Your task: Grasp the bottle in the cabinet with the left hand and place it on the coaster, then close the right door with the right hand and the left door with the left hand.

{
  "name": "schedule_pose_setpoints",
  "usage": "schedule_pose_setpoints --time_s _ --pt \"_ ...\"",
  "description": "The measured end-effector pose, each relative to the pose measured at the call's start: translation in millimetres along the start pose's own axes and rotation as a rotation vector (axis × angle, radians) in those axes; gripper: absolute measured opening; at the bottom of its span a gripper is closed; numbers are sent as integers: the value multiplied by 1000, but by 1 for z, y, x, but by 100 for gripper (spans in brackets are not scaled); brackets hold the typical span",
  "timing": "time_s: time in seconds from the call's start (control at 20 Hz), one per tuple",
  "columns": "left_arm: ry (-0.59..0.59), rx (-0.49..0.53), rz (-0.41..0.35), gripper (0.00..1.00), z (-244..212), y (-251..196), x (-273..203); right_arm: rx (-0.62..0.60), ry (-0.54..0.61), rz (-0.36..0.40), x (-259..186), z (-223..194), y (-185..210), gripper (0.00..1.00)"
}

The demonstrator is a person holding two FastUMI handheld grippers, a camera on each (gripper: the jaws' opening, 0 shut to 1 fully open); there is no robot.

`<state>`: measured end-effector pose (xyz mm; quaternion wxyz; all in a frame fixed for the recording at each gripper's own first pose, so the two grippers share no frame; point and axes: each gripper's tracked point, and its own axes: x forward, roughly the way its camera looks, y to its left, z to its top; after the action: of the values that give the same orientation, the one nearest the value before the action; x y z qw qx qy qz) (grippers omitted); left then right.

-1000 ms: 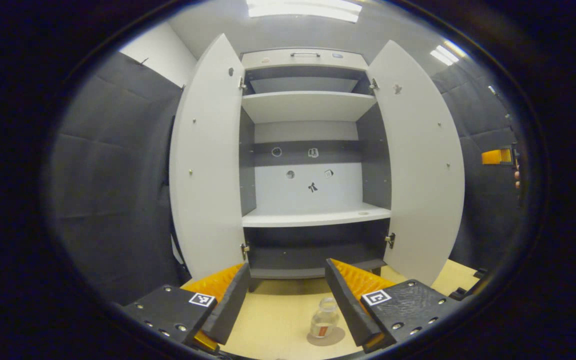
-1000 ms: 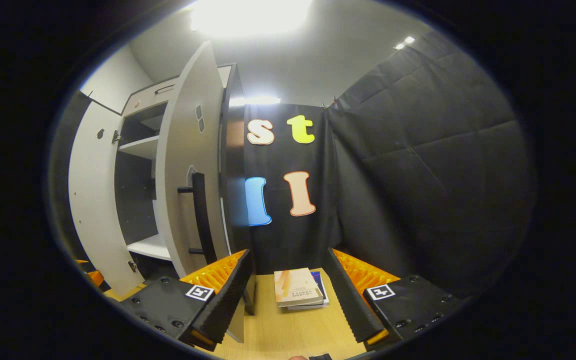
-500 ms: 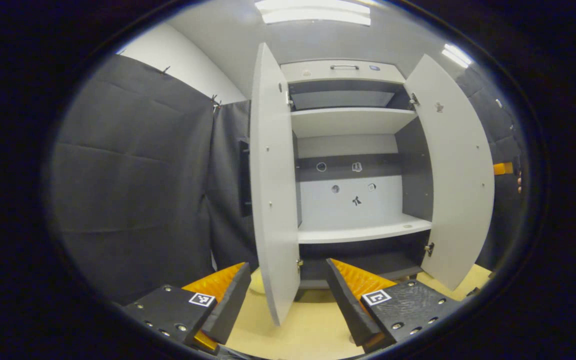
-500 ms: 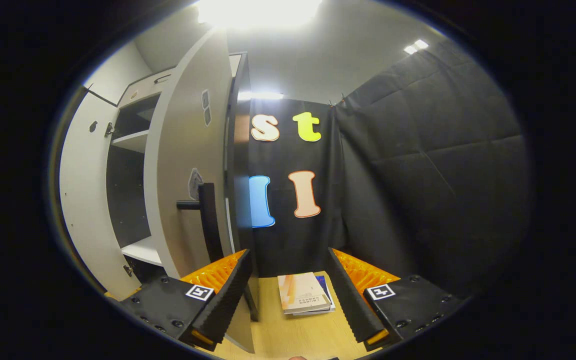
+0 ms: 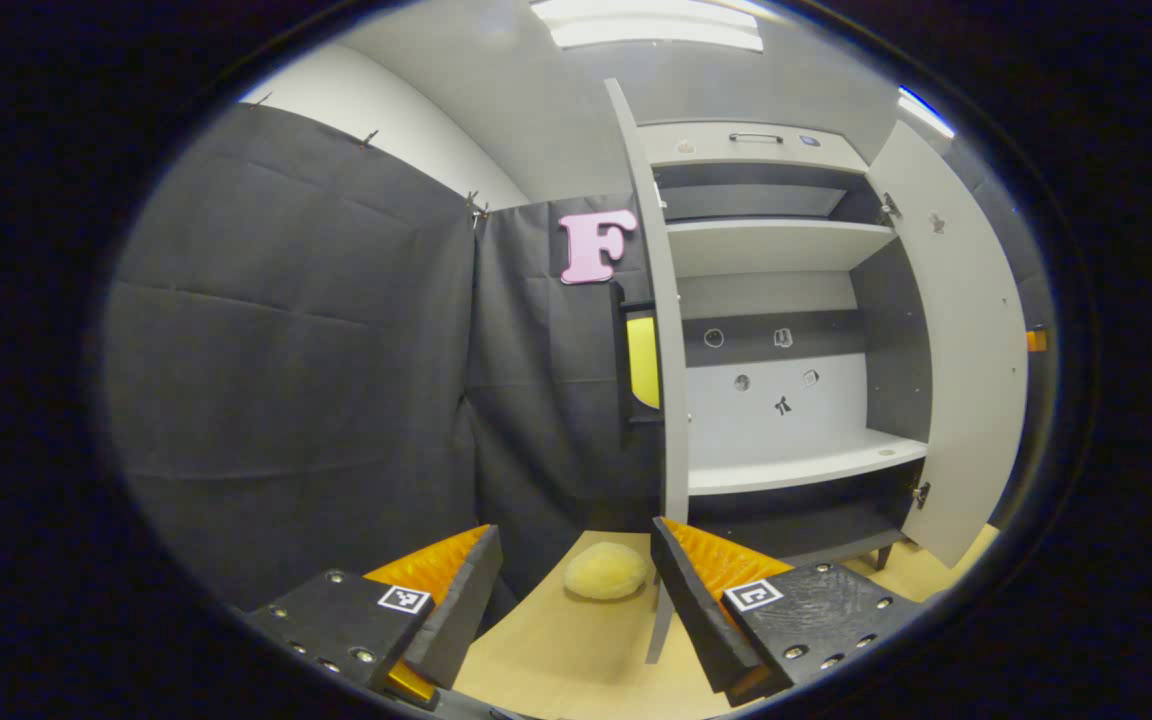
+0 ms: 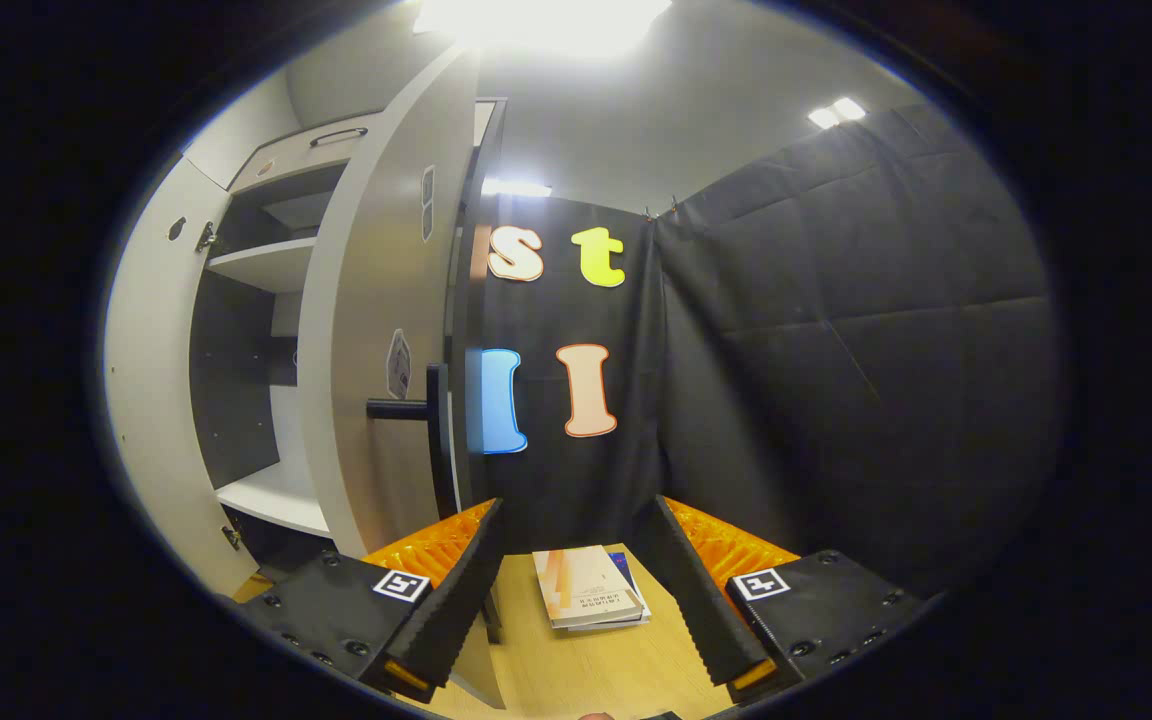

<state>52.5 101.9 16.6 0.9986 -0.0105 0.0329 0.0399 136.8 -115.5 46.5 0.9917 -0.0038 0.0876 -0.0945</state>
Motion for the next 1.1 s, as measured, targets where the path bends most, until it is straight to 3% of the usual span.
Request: schedule_pose_setpoints --time_s 0.15,0.45,0.5,0.55,0.85,1.1 --pt "9 -12 4 92 -9 16 5 1 1 -18 -5 -1 5 91" --pt "21 -28 -2 92 -16 30 18 -2 -2 22 -16 0 36 91" --pt "18 -30 -6 92 -17 32 18 1 -2 29 -18 0 42 94" --pt "17 -30 -9 92 -17 34 18 3 -3 34 -19 -1 46 91" --pt "31 -29 -25 90 -24 49 25 8 -2 55 -23 -2 72 91" --pt "39 -30 -28 92 -27 60 25 44 8 126 -22 -5 111 94"
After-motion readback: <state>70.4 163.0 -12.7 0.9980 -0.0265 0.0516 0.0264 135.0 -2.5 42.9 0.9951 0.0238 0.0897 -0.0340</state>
